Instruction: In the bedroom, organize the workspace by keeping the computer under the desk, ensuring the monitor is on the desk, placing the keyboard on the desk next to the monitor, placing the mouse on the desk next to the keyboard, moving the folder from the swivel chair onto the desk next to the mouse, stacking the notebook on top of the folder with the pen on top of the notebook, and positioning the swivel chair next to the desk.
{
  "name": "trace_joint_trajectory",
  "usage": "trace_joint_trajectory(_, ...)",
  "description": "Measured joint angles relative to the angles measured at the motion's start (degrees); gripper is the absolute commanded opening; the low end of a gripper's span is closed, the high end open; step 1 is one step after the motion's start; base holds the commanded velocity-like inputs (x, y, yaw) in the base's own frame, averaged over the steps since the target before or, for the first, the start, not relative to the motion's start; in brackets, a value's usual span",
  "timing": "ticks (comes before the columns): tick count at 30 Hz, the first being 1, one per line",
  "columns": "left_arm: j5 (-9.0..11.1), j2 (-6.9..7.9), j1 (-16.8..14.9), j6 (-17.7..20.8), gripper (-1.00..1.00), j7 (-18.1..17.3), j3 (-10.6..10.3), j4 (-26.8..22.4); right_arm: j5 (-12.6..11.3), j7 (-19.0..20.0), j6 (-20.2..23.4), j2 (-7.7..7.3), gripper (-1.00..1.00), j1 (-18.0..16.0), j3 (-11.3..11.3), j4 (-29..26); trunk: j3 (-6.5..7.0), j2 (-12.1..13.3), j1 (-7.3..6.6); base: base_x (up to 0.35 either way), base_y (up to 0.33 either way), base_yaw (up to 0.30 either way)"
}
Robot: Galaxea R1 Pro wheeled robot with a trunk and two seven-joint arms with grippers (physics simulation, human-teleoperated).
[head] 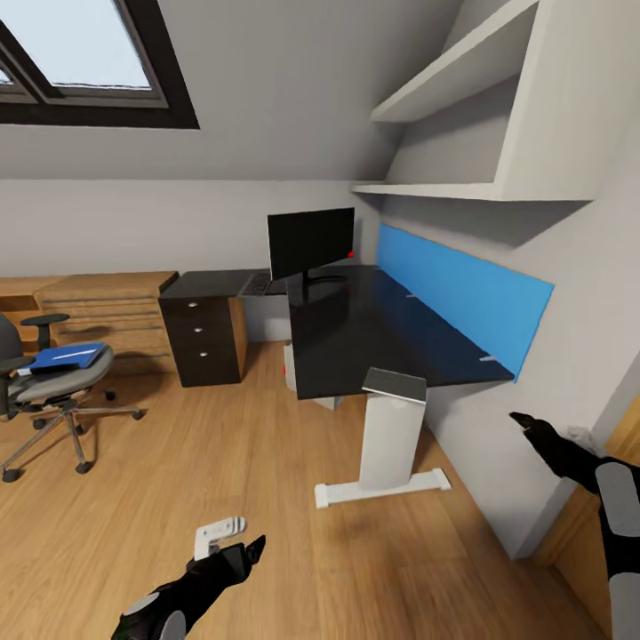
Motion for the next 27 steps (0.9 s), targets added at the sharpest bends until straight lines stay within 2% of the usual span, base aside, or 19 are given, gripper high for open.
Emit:
trace_joint_trajectory(1, 0.12, -0.26, 0.0, 0.42, 1.0, 0.0, -0.02, -0.44, -1.28, 0.0, 1.05, -0.03, 1.0, 0.0, -0.4, -0.01, -0.18, -0.4, 0.22, 0.0, 0.0, 0.0)
trace_joint_trajectory(2, 0.29, -0.63, 0.0, 1.01, 1.0, -0.01, -0.02, -1.05, -3.73, 0.0, 3.21, -0.05, 1.0, 0.0, -0.99, -0.02, -0.36, -0.8, 0.44, 0.0, 0.0, 0.0)
trace_joint_trajectory(6, 0.51, -1.06, 0.01, 1.72, 1.0, -0.01, -0.01, -1.81, -8.74, -0.04, 6.97, -0.03, 1.0, 0.0, -1.68, 0.07, -1.08, -2.41, 1.32, 0.0, 0.0, 0.0)
trace_joint_trajectory(9, 0.64, -1.11, 0.0, 1.92, 1.0, -0.01, 0.08, -1.69, -11.31, 0.12, 8.0, 0.37, 1.0, 0.01, -1.93, 0.69, -1.62, -3.61, 1.98, 0.0, 0.0, 0.0)
trace_joint_trajectory(10, 0.56, -1.02, 0.0, 1.95, 1.0, -0.03, 0.28, -1.06, -14.01, 0.27, 8.31, 1.43, 1.0, 0.03, -2.01, 2.92, -1.8, -4.01, 2.2, 0.0, 0.0, 0.0)
trace_joint_trajectory(11, 0.55, -0.98, 0.0, 1.95, 1.0, -0.04, 0.35, -0.94, -15.05, 0.36, 8.35, 1.86, 1.0, 0.01, -2.03, 3.77, -1.98, -4.41, 2.42, 0.0, 0.0, 0.0)
trace_joint_trajectory(13, 0.48, -0.79, 0.0, 1.91, 1.0, 0.01, 0.88, -0.59, -19.47, 1.51, 8.41, 3.4, 1.0, 0.02, -1.89, 6.75, -2.34, -5.21, 2.86, 0.0, 0.0, 0.0)
trace_joint_trajectory(16, 0.44, -0.69, 0.0, 1.84, 1.0, 0.03, 1.61, -0.51, -20.92, 2.63, 8.44, 3.94, 1.0, 0.01, -1.8, 7.61, -2.88, -6.42, 3.52, 0.0, 0.0, 0.0)
trace_joint_trajectory(19, 0.39, -0.59, 0.0, 1.64, 1.0, 0.06, 2.44, -0.46, -22.29, 6.08, 8.71, 4.46, 1.0, 0.01, -1.65, 8.27, -3.41, -7.62, 4.18, 0.0, 0.0, 0.0)
trace_joint_trajectory(23, 0.3, -0.51, 0.0, 1.55, 1.0, 0.14, 2.81, -0.43, -22.26, 9.78, 8.81, 4.62, 1.0, 0.01, -1.61, 8.54, -4.13, -9.23, 5.05, 0.0, 0.0, 0.0)
trace_joint_trajectory(27, 0.27, -0.49, 0.0, 1.54, 1.0, 0.21, 2.76, -0.43, -22.1, 10.44, 8.81, 4.61, 1.0, 0.01, -1.61, 8.49, -4.85, -10.83, 5.93, 0.0, 0.0, 0.0)
